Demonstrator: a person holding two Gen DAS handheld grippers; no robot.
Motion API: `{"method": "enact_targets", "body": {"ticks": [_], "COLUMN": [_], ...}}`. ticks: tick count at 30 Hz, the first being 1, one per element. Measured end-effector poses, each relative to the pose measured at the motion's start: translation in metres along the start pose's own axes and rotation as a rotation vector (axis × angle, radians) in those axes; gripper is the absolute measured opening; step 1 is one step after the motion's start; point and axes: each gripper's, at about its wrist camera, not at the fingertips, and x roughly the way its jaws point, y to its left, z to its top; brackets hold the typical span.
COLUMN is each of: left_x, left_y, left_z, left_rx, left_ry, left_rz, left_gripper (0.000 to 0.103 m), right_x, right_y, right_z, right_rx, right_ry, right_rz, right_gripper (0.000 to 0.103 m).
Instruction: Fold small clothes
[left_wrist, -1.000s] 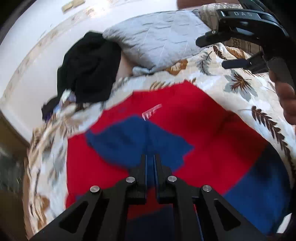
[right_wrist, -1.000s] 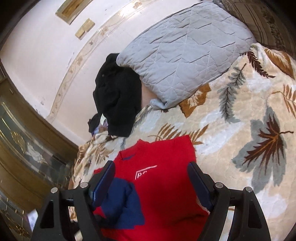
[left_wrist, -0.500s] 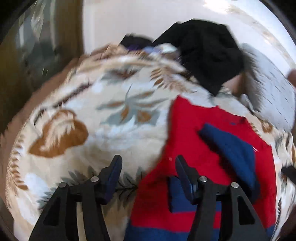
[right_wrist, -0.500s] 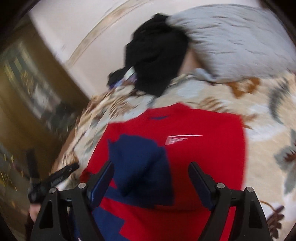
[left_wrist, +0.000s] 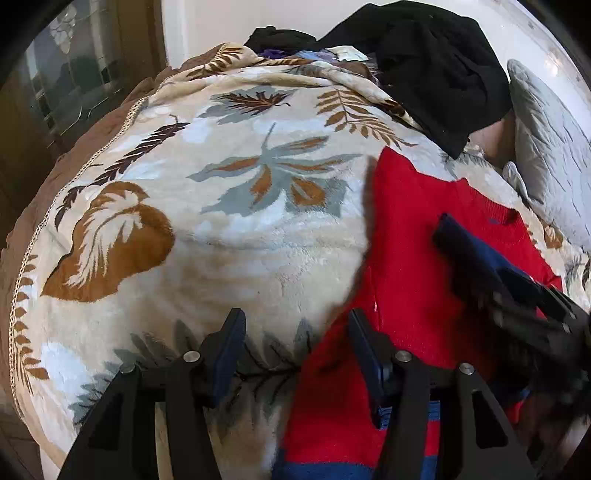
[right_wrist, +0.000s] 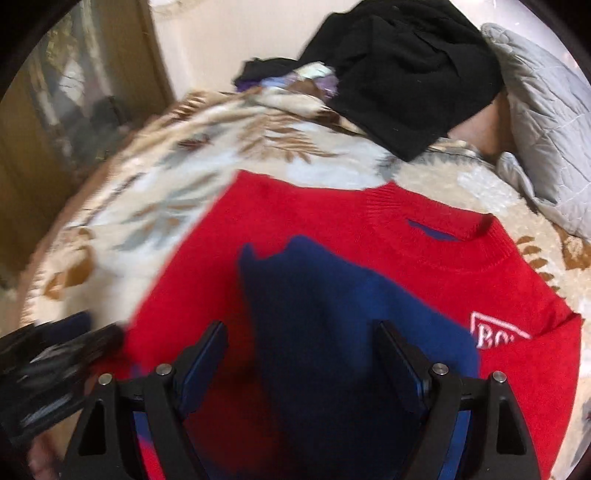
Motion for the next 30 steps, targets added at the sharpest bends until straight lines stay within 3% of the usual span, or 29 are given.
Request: {"method": "enact_targets", "body": {"ticks": [1, 3, 4, 8, 12, 16, 18, 21, 23, 24, 25, 28, 30], "left_x": [0.001, -0.001, -0.003, -0.005, -0.009, -0.009, -0.011, -0.02, -0.026, -0.027, -0.026, -0.019, -0.012], "left_y": [0.0, 0.001, 0.001, -0.004, -0.008, -0.011, -0.012, -0.017, -0.022, -0.025, -0.029, -0.036, -0.039], "left_z": [0.001, 0.001, 0.001, -0.001, -0.003, -0.004, -0.005, -0.004, -0.004, -0.004, -0.004, -0.005, -0.006], "left_rx": [0.007, 0.011, 0.015, 0.038, 0.057, 0.08, 0.085, 0.098, 0.114, 0.124, 0.137, 0.16, 0.171], "left_ry": [-0.001, -0.005, -0.011, -0.022, -0.042, -0.052, -0.068, -0.123, -0.159, -0.167, -0.166, -0.142, -0.117], "left_rz": [-0.002, -0.006, -0.008, 0.013, 0.037, 0.07, 0.084, 0.089, 0.083, 0.08, 0.074, 0.055, 0.049], "left_gripper": [0.059, 0.059, 0.059, 0.059, 0.059, 0.059, 0.059, 0.059, 0.059, 0.059, 0.059, 0.059, 0.059], "right_x": [-0.002, -0.015, -0.024, -0.068, -0.111, -0.132, -0.137, -0.142, -0.139, -0.136, -0.135, -0.127, -0.109], "right_y": [-0.007, -0.033, -0.048, -0.099, -0.171, -0.224, -0.235, -0.226, -0.212, -0.205, -0.202, -0.192, -0.19], "right_z": [0.001, 0.0, -0.003, -0.023, -0.068, -0.107, -0.113, -0.105, -0.097, -0.093, -0.092, -0.087, -0.086], "right_rx": [0.025, 0.131, 0.189, 0.295, 0.453, 0.629, 0.693, 0.643, 0.582, 0.559, 0.549, 0.497, 0.474], "right_ry": [-0.004, -0.016, -0.029, -0.098, -0.131, -0.065, -0.071, -0.104, -0.107, -0.11, -0.126, -0.138, -0.099], "right_rz": [-0.006, 0.076, 0.101, 0.061, 0.065, 0.042, 0.075, 0.108, 0.113, 0.115, 0.116, 0.126, 0.136], "right_gripper": [0.038, 0.02, 0.018, 0.016, 0.015, 0.02, 0.02, 0.029, 0.05, 0.081, 0.087, 0.087, 0.087]}}
